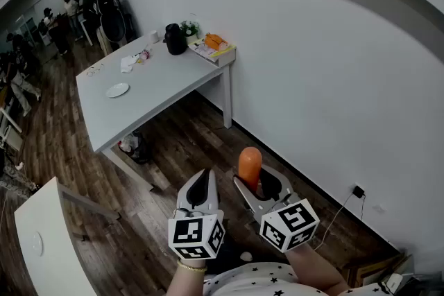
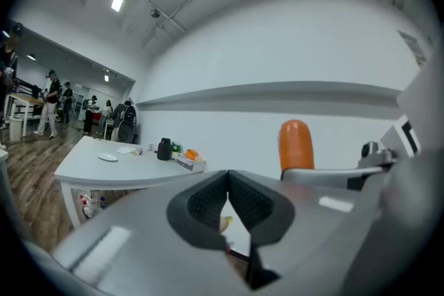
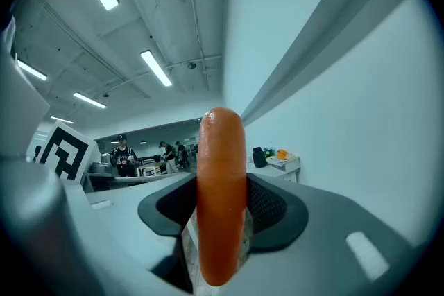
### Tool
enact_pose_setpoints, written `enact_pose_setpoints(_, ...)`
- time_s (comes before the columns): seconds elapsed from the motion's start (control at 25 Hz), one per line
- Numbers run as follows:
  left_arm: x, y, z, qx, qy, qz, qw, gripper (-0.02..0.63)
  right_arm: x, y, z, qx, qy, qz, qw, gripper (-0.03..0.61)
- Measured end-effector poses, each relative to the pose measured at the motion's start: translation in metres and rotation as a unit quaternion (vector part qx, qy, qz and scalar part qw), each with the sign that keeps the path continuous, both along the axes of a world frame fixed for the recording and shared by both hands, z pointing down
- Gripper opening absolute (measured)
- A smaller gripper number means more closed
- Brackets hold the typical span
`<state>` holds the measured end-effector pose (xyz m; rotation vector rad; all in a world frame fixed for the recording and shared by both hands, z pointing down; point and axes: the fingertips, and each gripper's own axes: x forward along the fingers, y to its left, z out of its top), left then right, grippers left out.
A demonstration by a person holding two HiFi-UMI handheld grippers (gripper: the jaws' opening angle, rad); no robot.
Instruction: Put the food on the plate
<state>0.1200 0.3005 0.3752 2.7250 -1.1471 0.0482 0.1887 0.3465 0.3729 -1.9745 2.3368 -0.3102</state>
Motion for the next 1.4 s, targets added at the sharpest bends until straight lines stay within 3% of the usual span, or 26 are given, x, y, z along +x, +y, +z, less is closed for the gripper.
enact_pose_setpoints(0.56, -0.053, -0.165, -0.010, 0.009, 0.019, -0.083, 0.9963, 0.008, -0.029, -0.162, 0.006, -0.014, -0.003, -0.058, 0.998, 0.216)
enact_pose_setpoints(1.08, -0.140, -0.332, -0.024, 0.010, 0.007, -0.145, 0.9893, 0.008, -0.117, -0.351, -0.017, -0.003, -0.005, -0.134, 0.991, 0.216)
enact_pose_setpoints(1.4, -0.204, -0.392, -0.010, -0.001, 0.011, -0.193, 0.9811, 0.008, -0.170, -0.417, -0.004, -0.016, 0.007, -0.171, 0.985, 0.215)
